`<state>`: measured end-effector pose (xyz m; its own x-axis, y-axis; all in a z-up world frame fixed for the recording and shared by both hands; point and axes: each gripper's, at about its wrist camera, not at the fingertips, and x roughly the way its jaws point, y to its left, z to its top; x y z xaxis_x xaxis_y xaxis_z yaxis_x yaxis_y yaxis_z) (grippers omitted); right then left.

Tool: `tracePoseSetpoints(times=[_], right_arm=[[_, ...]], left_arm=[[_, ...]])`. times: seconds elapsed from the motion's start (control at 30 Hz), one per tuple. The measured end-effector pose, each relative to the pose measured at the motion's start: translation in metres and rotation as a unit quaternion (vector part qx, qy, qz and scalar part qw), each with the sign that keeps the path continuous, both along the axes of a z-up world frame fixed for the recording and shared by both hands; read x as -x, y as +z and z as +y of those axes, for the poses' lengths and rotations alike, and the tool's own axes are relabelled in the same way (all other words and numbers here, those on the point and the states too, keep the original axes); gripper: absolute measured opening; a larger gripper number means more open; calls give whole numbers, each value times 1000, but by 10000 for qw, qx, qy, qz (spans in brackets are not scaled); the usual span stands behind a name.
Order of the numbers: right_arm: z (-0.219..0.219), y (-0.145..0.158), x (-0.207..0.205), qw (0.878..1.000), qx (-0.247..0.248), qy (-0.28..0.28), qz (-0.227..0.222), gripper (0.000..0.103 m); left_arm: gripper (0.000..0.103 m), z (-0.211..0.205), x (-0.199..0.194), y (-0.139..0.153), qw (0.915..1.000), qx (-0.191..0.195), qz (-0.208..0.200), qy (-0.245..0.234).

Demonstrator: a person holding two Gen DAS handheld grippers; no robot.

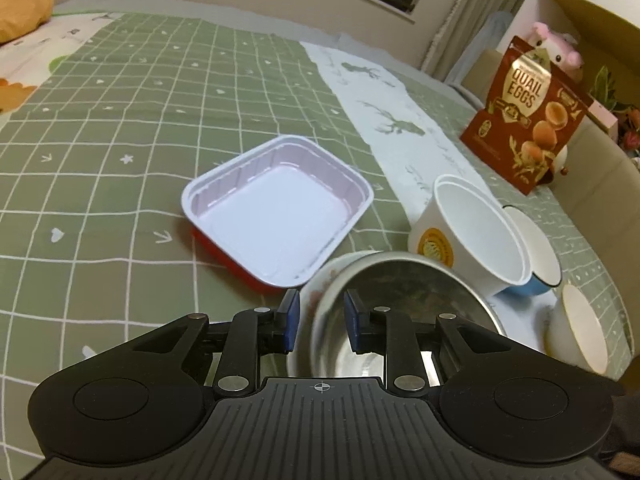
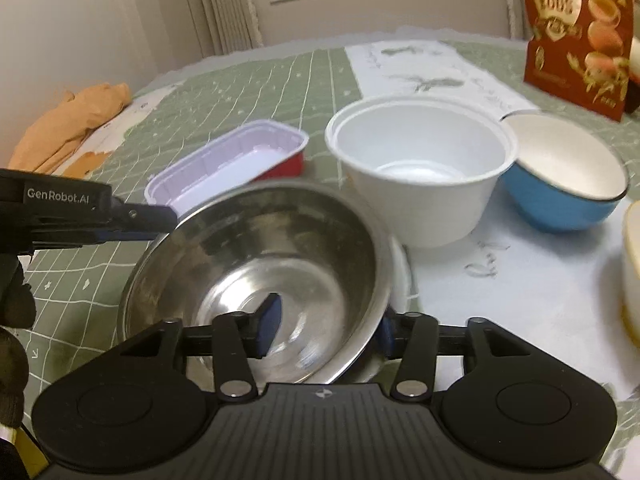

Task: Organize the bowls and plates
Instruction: 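Lift the steel bowl with both grippers and lower it onto the floral plate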

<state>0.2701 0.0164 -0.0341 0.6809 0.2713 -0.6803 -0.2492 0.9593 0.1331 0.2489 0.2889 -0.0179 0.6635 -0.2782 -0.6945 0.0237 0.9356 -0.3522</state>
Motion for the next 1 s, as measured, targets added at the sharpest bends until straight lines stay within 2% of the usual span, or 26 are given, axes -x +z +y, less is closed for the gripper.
tracePoseSetpoints(times=[0.17,0.33,0.4,0.57,0.63,0.7,0.83,1.0], right_arm=[[-17,4,2,9990,38,-324,-290,60],[-27,-17,-11,9980,-335,-368,382,60],[-25,-24,-16,9963,-512,-279,634,60],[-19,-29,-16,9961,-583,-196,634,60],[-19,-30,-17,9956,-649,-165,657,60],[-18,-29,-19,9947,-745,-104,707,59],[-15,-29,-15,9945,-775,7,705,58],[-27,-29,-8,9927,-925,-2,772,55]], left_arm=[[29,-3,-9,-11,9997,-28,239,6],[30,-3,-11,-13,9997,-37,240,64],[34,-1,-11,-12,9996,3,246,124],[33,-4,-12,-15,9993,-178,336,74],[32,-7,-16,-22,9989,-136,443,2],[33,-11,-20,-27,9985,-160,522,-66],[37,-25,-24,-34,9974,-469,546,54],[40,-37,-21,-28,9965,-563,618,90]])
